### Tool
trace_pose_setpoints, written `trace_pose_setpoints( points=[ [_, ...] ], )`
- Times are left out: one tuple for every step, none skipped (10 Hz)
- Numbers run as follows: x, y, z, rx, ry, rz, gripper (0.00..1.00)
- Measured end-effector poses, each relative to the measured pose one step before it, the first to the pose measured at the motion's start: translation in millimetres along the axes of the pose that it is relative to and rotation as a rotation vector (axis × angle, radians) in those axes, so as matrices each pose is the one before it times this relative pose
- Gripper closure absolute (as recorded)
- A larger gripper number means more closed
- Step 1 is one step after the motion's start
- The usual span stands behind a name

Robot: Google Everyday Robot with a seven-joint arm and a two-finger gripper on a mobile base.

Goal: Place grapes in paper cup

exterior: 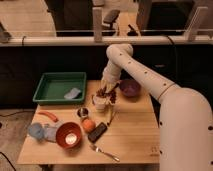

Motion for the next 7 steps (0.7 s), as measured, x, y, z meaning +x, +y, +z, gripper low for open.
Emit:
trace_pose_setpoints(
  points=[
    [0.09,-0.14,0.44,-0.00108,-0.00021,-0.00264,0.9],
    [0.12,-0.32,-0.21,0.00006,0.00035,-0.00261,0.9],
    [-0.04,-0.42,0.1,-0.00042,-0.00003,-0.00309,0.9],
    [-0.1,-0.51,-0.01,-0.00018,-0.00045,-0.0032,0.9],
    [0.19,-0.07,0.43,-0.00101,-0.00041,-0.00219,0.9],
    [-0.15,-0.41,-0.1,0.00011,-0.0001,-0.00161,0.9],
    [0.43,-0.96,0.02,-0.00088,0.00001,-0.00581,0.9]
  ],
)
